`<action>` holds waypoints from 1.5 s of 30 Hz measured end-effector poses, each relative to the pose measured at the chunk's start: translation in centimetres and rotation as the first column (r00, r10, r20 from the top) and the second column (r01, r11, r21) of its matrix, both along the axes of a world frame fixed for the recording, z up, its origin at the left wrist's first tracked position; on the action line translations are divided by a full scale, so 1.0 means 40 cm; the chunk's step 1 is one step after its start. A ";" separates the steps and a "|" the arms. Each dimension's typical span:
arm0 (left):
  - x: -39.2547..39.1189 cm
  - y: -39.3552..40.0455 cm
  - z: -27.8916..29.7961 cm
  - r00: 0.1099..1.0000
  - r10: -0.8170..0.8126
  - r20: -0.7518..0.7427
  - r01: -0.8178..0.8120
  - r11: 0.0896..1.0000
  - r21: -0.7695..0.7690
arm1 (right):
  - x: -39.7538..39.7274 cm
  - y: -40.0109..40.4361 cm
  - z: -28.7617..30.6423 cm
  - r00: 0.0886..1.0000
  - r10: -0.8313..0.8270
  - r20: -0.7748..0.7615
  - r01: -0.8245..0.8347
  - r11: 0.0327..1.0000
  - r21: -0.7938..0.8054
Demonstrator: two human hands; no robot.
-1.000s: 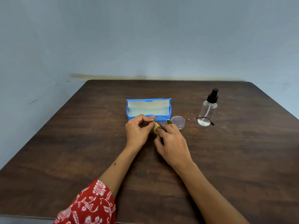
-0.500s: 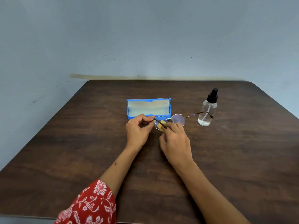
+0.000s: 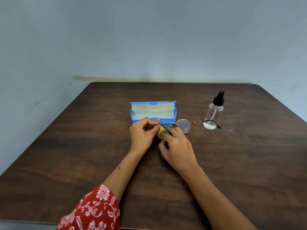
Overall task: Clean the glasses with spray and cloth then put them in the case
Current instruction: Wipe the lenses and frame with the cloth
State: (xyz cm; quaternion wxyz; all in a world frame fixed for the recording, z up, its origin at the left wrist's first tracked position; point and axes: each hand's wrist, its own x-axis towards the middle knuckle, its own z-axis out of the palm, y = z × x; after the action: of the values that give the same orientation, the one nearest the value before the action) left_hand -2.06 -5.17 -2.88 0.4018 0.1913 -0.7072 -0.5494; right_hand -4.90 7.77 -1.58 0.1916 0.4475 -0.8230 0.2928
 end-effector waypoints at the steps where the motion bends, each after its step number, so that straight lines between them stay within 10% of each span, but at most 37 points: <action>1: 0.000 0.001 0.000 1.000 0.001 -0.002 -0.001 1.000 0.003 | 0.000 0.001 0.001 1.000 -0.020 0.004 0.020 1.000 -0.007; 45: 0.009 0.006 0.012 0.999 0.023 0.043 -0.023 1.000 -0.005 | -0.002 -0.001 -0.009 1.000 0.022 0.017 -0.022 1.000 -0.018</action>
State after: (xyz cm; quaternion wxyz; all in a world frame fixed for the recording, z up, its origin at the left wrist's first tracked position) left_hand -1.72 -4.94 -2.39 0.3933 0.2101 -0.7147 -0.5389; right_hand -4.97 7.72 -1.93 0.1854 0.4524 -0.8170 0.3059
